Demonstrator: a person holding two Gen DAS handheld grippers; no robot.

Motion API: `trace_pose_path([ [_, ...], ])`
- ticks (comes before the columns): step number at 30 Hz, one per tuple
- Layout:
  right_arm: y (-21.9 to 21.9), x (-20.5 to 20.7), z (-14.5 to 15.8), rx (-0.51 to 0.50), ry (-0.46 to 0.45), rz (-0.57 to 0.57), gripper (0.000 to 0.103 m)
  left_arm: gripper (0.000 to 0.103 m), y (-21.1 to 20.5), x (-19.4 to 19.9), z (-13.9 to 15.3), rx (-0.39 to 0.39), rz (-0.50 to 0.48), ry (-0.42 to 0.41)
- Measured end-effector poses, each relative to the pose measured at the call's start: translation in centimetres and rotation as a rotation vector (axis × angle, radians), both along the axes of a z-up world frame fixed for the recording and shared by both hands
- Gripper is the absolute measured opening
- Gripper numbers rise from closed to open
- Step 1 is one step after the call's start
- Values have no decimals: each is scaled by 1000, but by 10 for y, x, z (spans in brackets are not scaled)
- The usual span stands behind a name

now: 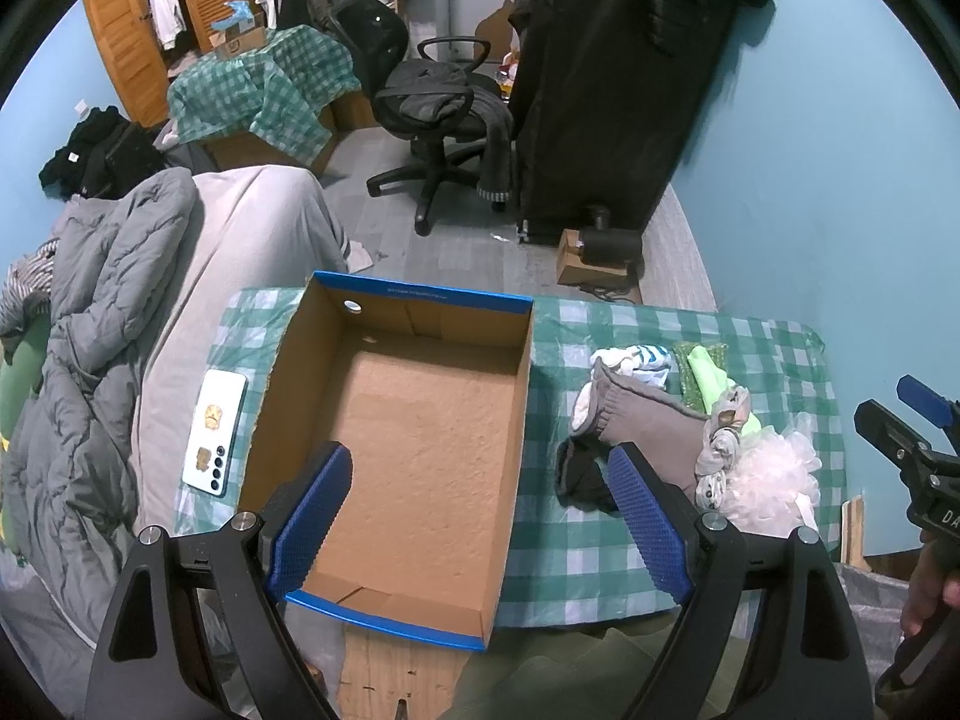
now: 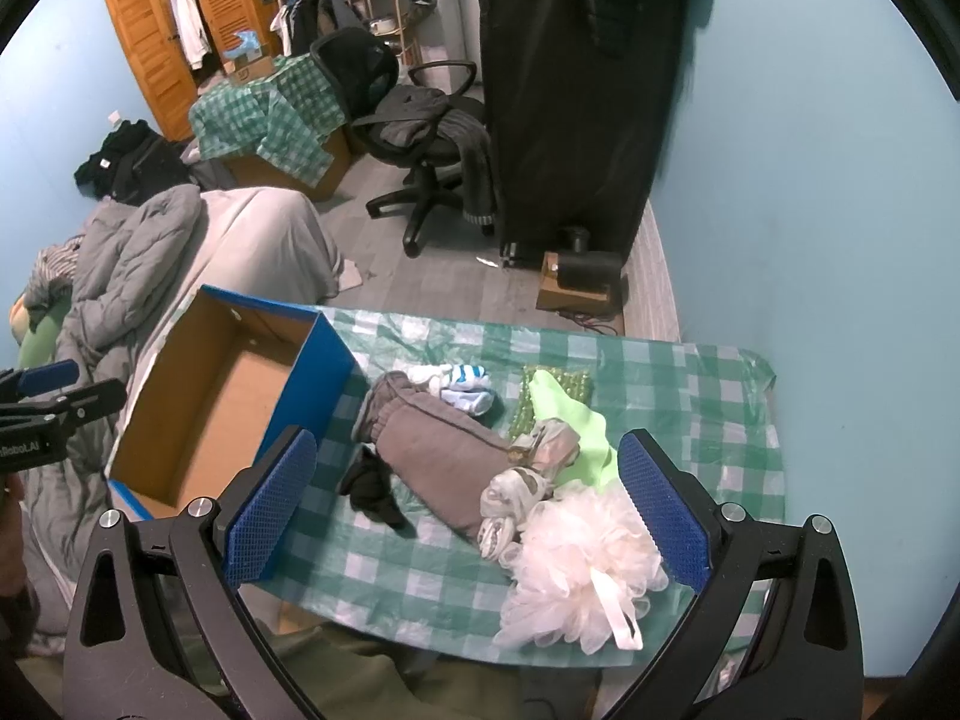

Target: Organize soft objects

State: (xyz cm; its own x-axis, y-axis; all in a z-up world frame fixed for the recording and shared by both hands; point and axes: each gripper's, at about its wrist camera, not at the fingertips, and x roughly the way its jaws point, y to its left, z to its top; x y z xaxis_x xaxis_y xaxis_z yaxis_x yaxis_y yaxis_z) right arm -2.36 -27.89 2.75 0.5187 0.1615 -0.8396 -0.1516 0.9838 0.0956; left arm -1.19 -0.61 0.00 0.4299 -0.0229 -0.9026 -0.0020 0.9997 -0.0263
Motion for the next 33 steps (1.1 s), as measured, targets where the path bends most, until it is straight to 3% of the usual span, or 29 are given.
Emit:
trace_pose_path([
  [23,2,-3,2,-4,6,-2,101,88,-17,11,-1,-7,-16,12],
  [33,-17,1,-3,1,27,-30,101,88,-25,18,-4,-17,-47,29],
])
